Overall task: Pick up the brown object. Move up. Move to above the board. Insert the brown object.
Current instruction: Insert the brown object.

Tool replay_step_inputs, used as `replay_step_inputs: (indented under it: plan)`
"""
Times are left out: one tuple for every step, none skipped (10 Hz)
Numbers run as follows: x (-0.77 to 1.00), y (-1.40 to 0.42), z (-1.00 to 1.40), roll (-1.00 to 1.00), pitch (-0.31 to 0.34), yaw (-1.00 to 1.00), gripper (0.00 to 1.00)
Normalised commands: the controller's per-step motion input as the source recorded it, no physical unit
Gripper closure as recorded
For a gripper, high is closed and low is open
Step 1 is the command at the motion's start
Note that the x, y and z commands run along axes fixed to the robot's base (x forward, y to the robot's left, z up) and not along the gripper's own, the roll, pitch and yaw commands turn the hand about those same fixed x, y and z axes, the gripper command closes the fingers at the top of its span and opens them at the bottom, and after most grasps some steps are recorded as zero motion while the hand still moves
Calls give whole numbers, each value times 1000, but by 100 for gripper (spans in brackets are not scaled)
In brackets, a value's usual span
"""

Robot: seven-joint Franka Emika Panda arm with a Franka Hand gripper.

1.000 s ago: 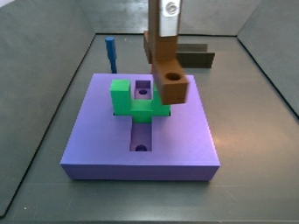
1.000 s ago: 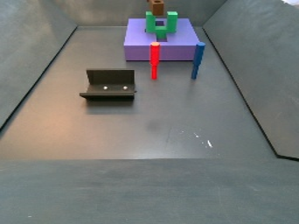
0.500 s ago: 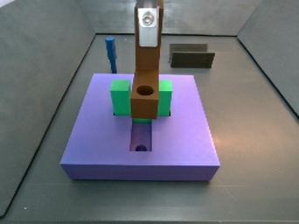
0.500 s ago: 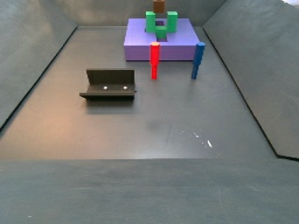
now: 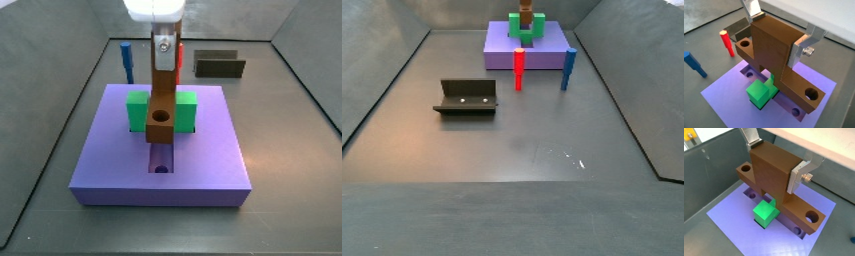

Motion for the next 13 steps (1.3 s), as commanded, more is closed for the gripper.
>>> replay_step_inputs:
  plan:
    - [-111,94,-237,-81,-81,40,100]
    - [0,31,-220,-81,-83,97,100]
    - [0,0,-226,-49,-59,91,100]
    - [83,-77,-240,-26,-51,103,100]
    - [66,0,-291,-24,-59,46,100]
    - [0,0,-317,0,-84,0,100]
    - [0,0,-303,27,-23,0,100]
    - [0,0,-249,46,-14,0,100]
    - [0,0,-226,34,-1,0,100]
    - [31,0,-257,86,0,17,100]
    - [91,0,-269,104,0,49,100]
    - [129,0,-240,57,0,14,100]
    - [180,-34,-203,31,0,0,100]
